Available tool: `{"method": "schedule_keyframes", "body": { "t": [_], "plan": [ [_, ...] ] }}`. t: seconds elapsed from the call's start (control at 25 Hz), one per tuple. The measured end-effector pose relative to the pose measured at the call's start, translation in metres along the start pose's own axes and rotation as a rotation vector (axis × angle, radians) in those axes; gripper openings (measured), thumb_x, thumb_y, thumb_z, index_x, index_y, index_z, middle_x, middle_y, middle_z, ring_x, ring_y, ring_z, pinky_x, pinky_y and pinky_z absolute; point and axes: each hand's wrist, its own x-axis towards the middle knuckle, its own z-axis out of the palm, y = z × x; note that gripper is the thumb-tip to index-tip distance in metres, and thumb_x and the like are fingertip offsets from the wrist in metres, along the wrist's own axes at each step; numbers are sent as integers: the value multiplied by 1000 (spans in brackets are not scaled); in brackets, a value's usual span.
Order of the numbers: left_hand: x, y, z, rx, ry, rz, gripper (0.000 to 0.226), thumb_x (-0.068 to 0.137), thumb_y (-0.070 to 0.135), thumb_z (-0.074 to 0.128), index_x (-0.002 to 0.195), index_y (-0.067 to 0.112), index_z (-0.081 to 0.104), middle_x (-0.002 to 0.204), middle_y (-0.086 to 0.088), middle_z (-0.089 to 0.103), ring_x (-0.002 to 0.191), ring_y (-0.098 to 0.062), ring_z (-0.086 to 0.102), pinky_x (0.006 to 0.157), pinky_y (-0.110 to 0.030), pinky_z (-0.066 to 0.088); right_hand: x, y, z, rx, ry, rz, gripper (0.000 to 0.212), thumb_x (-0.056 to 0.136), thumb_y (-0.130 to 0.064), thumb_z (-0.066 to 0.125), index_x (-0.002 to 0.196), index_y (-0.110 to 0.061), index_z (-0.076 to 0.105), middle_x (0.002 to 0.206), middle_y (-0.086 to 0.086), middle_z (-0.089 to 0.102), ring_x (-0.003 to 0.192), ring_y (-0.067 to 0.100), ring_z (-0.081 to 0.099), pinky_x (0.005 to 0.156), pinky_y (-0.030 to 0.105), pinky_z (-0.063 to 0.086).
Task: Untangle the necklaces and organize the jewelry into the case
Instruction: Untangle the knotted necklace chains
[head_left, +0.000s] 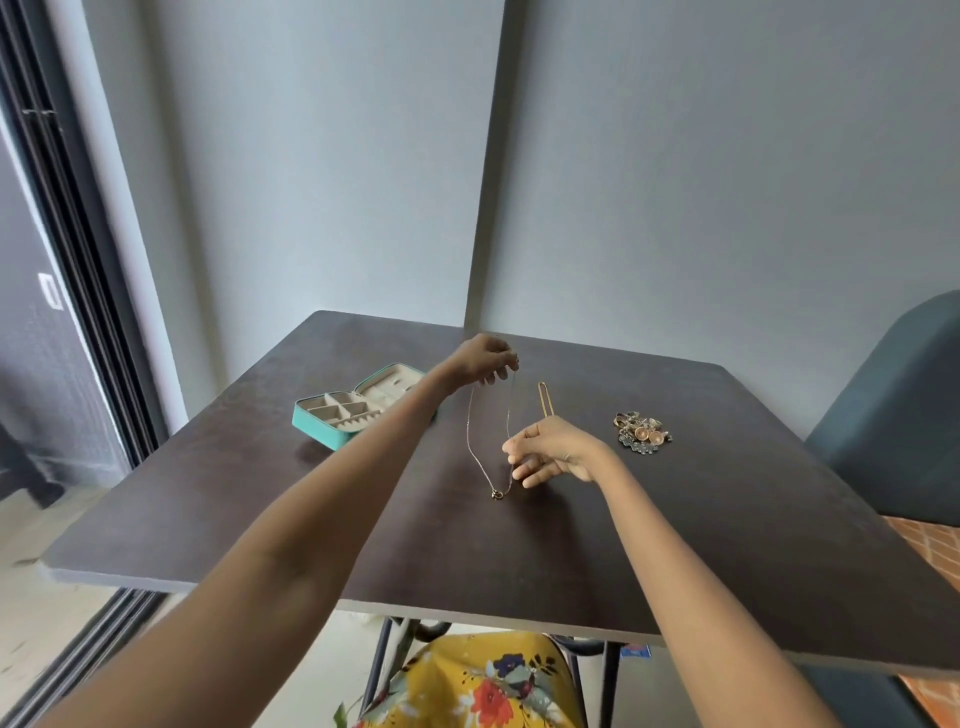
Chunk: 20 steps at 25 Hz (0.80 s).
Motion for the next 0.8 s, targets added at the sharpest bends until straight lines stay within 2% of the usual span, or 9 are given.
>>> {"method": "schedule_keyframes", "body": {
  "t": [0.04, 0.16, 0.24, 0.36, 0.48, 0.6, 0.8],
  "plan": [
    [5, -3, 3, 17, -13, -12, 23, 96, 14, 47, 77, 13, 61, 65, 0, 55, 52, -11, 48, 48, -17, 41, 3, 0, -2, -13, 15, 12, 1, 86, -4, 60, 86, -3, 61, 78, 9, 59, 52, 12, 64, 51, 27, 57],
    [20, -10, 10, 56, -16, -22, 20, 95, 13, 48, 90, 4, 66, 70, -1, 59, 61, -14, 52, 58, -21, 43, 18, 1, -9, -39, 74, 38, 8, 87, -3, 58, 79, -5, 59, 76, 9, 56, 51, 14, 63, 48, 27, 57],
    [27, -16, 15, 150, -14, -9, 23, 95, 15, 50, 97, 1, 68, 84, -8, 66, 75, -20, 59, 69, -25, 44, 29, 2, -13, -40, 129, 36, 9, 87, -2, 56, 79, -5, 59, 76, 10, 56, 54, 18, 62, 46, 28, 56],
    [38, -31, 23, 285, -6, -29, 24, 95, 19, 52, 101, 3, 69, 106, -15, 67, 102, -27, 59, 82, -29, 41, 45, 1, -15, -25, 201, 15, 9, 88, 2, 51, 91, -4, 58, 76, 10, 54, 52, 21, 59, 46, 30, 56],
    [56, -48, 28, 402, -3, -42, 24, 94, 21, 52, 104, 6, 68, 113, -14, 65, 109, -30, 56, 88, -32, 41, 61, -2, -13, -17, 273, -12, 18, 87, 4, 47, 96, -7, 59, 79, 9, 56, 48, 18, 58, 47, 32, 57],
    [73, -59, 30, 531, 6, -36, 23, 94, 20, 48, 107, 13, 67, 119, -10, 59, 116, -26, 52, 95, -35, 38, 71, -1, -9, -53, 345, -53, 21, 88, 2, 46, 99, -8, 61, 86, 8, 59, 48, 15, 58, 43, 28, 55],
    [94, -72, 39, 617, 28, 18, 21, 90, 18, 54, 103, 13, 69, 113, -10, 62, 109, -29, 56, 87, -35, 42, 79, 5, -9, -99, 402, -88, 24, 88, -2, 42, 96, -12, 62, 74, 0, 60, 45, 15, 57, 43, 30, 55]
  ]
}}
